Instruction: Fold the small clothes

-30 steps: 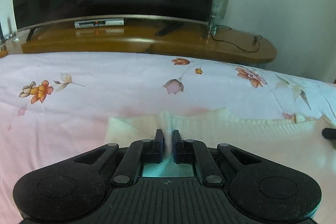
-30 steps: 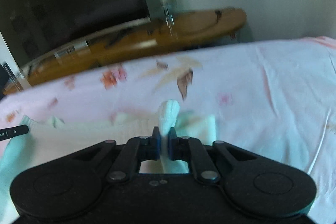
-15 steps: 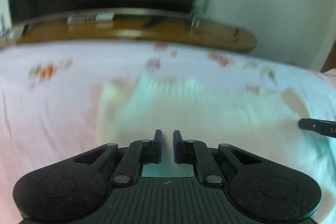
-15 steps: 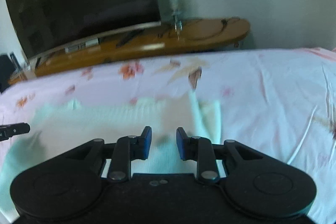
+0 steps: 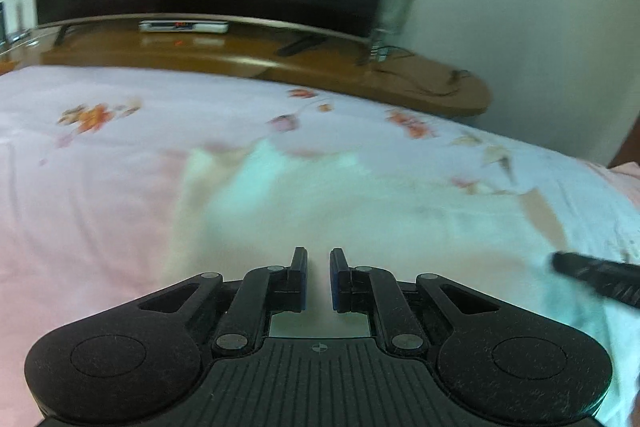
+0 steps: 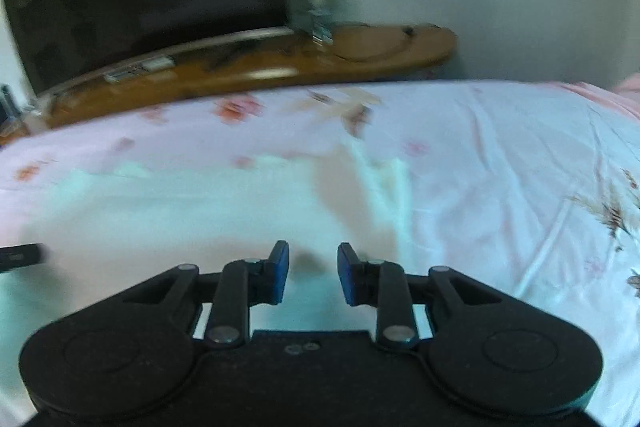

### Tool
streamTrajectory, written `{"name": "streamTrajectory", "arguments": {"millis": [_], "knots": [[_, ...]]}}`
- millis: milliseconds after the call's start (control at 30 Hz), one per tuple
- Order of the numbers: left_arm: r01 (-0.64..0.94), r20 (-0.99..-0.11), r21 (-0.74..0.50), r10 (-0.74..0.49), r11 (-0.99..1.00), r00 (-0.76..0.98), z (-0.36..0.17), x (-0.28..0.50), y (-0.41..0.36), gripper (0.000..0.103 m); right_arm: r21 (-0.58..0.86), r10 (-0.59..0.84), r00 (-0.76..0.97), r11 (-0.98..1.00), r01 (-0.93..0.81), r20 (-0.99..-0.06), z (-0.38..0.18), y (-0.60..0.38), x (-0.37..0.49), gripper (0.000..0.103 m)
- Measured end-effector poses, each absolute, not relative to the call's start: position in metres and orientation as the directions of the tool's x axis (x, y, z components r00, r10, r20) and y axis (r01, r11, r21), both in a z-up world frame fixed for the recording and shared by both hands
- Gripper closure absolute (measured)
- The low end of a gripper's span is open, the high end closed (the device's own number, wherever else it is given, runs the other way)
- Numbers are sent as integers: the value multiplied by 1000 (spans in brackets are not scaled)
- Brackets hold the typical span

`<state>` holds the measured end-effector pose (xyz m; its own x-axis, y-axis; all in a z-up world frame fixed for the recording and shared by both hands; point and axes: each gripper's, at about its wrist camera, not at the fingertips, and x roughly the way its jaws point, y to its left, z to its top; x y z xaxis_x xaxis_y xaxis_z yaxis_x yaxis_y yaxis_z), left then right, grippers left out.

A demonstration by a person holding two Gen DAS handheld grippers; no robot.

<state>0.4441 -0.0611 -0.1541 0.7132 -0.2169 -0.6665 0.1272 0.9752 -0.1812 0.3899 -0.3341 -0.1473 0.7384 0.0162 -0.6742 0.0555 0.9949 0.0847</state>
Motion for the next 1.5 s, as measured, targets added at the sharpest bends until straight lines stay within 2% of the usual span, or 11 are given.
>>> {"name": "streamTrajectory", "arguments": {"millis": [233, 367, 533, 667, 767, 833, 900, 1067, 1267, 1400, 1500], "knots": [[146, -700, -137, -200, 980, 686, -166, 481, -106, 93, 73, 106, 727, 994, -77, -679, -156, -269, 415, 77], [109, -695, -144, -178, 984, 696, -173, 492, -94, 93, 43, 45, 701, 999, -20, -712, -172, -283, 439, 77], [46, -703, -128, -123, 991, 700, -175, 496, -65, 93, 27, -37, 713, 997, 77, -700, -175, -339, 437, 80], [67, -683, -80, -104, 995, 723, -177, 478, -50, 93, 12, -88, 715, 991, 133, -694, -176, -373, 429, 83], [42, -689, -136, -124, 990, 714, -169, 470, -38, 93, 53, -91, 708, 983, 179, -700, -174, -387, 422, 83], [67, -683, -121, -132, 990, 719, -162, 452, -42, 93, 79, -87, 708, 977, 198, -701, -166, -380, 415, 76], [141, -673, -122, -186, 982, 716, -157, 428, -51, 93, 92, -55, 725, 983, 162, -687, -156, -361, 394, 72], [195, -713, -161, -251, 968, 655, -171, 385, -66, 93, 63, 15, 715, 997, 40, -699, -158, -299, 332, 73], [165, -694, -166, -234, 972, 681, -175, 364, -34, 93, -72, -94, 689, 996, 61, -719, -178, -298, 305, 72], [162, -689, -136, -211, 977, 694, -174, 349, -13, 93, -79, -175, 667, 982, 172, -724, -171, -331, 298, 72], [150, -687, -154, -215, 977, 694, -168, 334, -12, 93, -50, -165, 664, 981, 188, -730, -165, -329, 288, 71]]}}
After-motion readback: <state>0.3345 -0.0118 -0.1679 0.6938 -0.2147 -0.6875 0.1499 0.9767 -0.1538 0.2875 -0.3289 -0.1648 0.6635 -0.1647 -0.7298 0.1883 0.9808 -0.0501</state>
